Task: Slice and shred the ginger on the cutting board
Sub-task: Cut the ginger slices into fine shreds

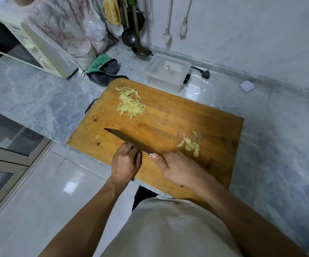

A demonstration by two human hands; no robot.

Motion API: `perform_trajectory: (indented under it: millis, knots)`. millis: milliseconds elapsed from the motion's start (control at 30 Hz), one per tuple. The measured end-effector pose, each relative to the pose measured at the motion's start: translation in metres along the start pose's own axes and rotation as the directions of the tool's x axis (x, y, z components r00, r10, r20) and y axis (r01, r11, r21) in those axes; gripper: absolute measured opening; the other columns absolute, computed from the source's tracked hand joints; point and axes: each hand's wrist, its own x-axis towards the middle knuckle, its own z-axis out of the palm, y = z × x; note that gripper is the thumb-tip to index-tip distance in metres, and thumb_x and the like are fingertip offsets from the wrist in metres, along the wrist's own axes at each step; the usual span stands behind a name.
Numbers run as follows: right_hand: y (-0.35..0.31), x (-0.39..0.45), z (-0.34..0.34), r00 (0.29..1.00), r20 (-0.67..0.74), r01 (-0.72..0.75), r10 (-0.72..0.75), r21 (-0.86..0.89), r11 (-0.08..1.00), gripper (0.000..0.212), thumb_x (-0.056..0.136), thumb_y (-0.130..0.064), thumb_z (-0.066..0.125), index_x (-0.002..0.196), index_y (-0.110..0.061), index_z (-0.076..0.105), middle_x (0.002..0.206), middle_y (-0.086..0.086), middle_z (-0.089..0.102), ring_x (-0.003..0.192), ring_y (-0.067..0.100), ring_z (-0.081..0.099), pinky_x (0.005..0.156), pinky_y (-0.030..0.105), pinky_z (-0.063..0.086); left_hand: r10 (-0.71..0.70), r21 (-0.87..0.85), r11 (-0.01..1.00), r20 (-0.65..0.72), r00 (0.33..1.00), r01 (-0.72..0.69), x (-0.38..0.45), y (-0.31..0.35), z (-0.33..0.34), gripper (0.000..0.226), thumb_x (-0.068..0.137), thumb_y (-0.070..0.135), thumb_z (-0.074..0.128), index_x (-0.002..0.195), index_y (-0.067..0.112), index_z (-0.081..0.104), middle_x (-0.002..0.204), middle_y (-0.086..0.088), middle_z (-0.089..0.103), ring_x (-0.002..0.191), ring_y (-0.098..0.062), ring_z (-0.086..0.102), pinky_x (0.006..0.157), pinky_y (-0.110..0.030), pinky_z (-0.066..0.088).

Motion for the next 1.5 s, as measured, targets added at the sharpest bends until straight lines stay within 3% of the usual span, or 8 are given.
perform_trajectory:
  millis: [133, 300, 400, 667, 800, 933, 1200, 1500]
  knots:
    - [-0.0017, 0.0006, 0.0047, 1.000, -0.005, -0.010, 0.010, -0.054, 0.998, 0.071, 0.105, -0.059, 0.024, 0.076, -0.006, 0.061, 0.072, 0.013, 0.063, 0.066, 0.029, 0.062, 0.061, 0.041, 0.051, -0.025, -0.021, 0.999, -0.013, 1.000, 0.024, 0.0001, 0.0002, 0.0012, 0.023, 0.072, -0.011, 0.068, 0.085, 0.006, 0.073, 0.087, -0.009, 0.069, 0.077, -0.033, 0.062, 0.054, -0.030, 0.047]
    - [-0.0013, 0.0035, 0.0090, 1.000, -0.017, -0.011, 0.009, -0.101, 0.995, 0.066, 0.105, -0.059, 0.023, 0.078, -0.012, 0.060, 0.074, 0.010, 0.062, 0.067, 0.026, 0.059, 0.058, 0.033, 0.042, -0.043, -0.043, 0.998, -0.006, 0.999, 0.043, 0.0020, 0.0002, 0.0007, 0.029, 0.068, -0.015, 0.064, 0.084, 0.008, 0.074, 0.085, -0.008, 0.070, 0.076, -0.033, 0.063, 0.051, -0.029, 0.045]
    - [-0.0016, 0.0050, 0.0091, 1.000, -0.009, -0.003, 0.002, -0.111, 0.994, 0.062, 0.105, -0.059, 0.023, 0.076, -0.017, 0.057, 0.074, 0.008, 0.062, 0.066, 0.024, 0.061, 0.060, 0.034, 0.048, -0.056, -0.052, 0.997, 0.006, 0.998, 0.056, 0.0015, -0.0018, 0.0012, 0.030, 0.068, -0.013, 0.065, 0.086, 0.009, 0.075, 0.087, -0.007, 0.071, 0.079, -0.032, 0.064, 0.053, -0.029, 0.047]
    - [0.0001, 0.0025, 0.0069, 1.000, -0.027, 0.007, -0.010, -0.126, 0.992, 0.067, 0.104, -0.060, 0.023, 0.085, -0.010, 0.063, 0.078, 0.011, 0.065, 0.070, 0.027, 0.063, 0.062, 0.035, 0.049, -0.086, -0.056, 0.995, -0.003, 0.996, 0.086, 0.0007, -0.0025, 0.0036, 0.030, 0.068, -0.011, 0.065, 0.086, 0.010, 0.077, 0.086, -0.006, 0.071, 0.079, -0.030, 0.063, 0.055, -0.030, 0.050]
    - [-0.0016, 0.0007, 0.0046, 1.000, -0.012, 0.010, -0.011, -0.114, 0.993, 0.065, 0.105, -0.060, 0.023, 0.078, -0.013, 0.059, 0.075, 0.009, 0.063, 0.069, 0.027, 0.063, 0.063, 0.037, 0.052, -0.079, -0.059, 0.995, -0.006, 0.997, 0.079, 0.0007, -0.0023, 0.0034, 0.031, 0.068, -0.011, 0.064, 0.086, 0.010, 0.077, 0.089, -0.006, 0.071, 0.080, -0.031, 0.064, 0.055, -0.032, 0.051]
    - [-0.0016, 0.0037, 0.0037, 1.000, 0.001, 0.016, -0.016, -0.118, 0.993, 0.061, 0.105, -0.059, 0.023, 0.069, -0.018, 0.052, 0.068, 0.005, 0.058, 0.064, 0.023, 0.059, 0.059, 0.032, 0.043, -0.073, -0.063, 0.995, -0.013, 0.997, 0.072, 0.0013, -0.0021, 0.0032, 0.033, 0.068, -0.011, 0.063, 0.087, 0.012, 0.076, 0.090, -0.005, 0.071, 0.080, -0.030, 0.062, 0.055, -0.029, 0.048]
    - [-0.0022, 0.0079, 0.0039, 1.000, -0.004, -0.012, 0.012, -0.079, 0.997, 0.059, 0.105, -0.058, 0.027, 0.075, -0.017, 0.058, 0.078, 0.008, 0.064, 0.072, 0.025, 0.063, 0.067, 0.035, 0.052, -0.070, -0.081, 0.994, -0.014, 0.997, 0.069, 0.0008, -0.0050, 0.0063, 0.027, 0.071, -0.004, 0.056, 0.084, 0.008, 0.076, 0.089, -0.006, 0.070, 0.079, -0.030, 0.061, 0.057, -0.029, 0.048]
    - [-0.0033, 0.0036, 0.0032, 1.000, 0.006, 0.014, -0.013, -0.101, 0.995, 0.059, 0.106, -0.057, 0.026, 0.070, -0.018, 0.053, 0.072, 0.008, 0.063, 0.063, 0.023, 0.060, 0.051, 0.030, 0.037, -0.071, -0.087, 0.994, -0.012, 0.997, 0.070, 0.0004, -0.0033, 0.0035, 0.030, 0.076, 0.008, 0.047, 0.083, 0.008, 0.076, 0.089, -0.006, 0.071, 0.082, -0.027, 0.059, 0.060, -0.027, 0.048]
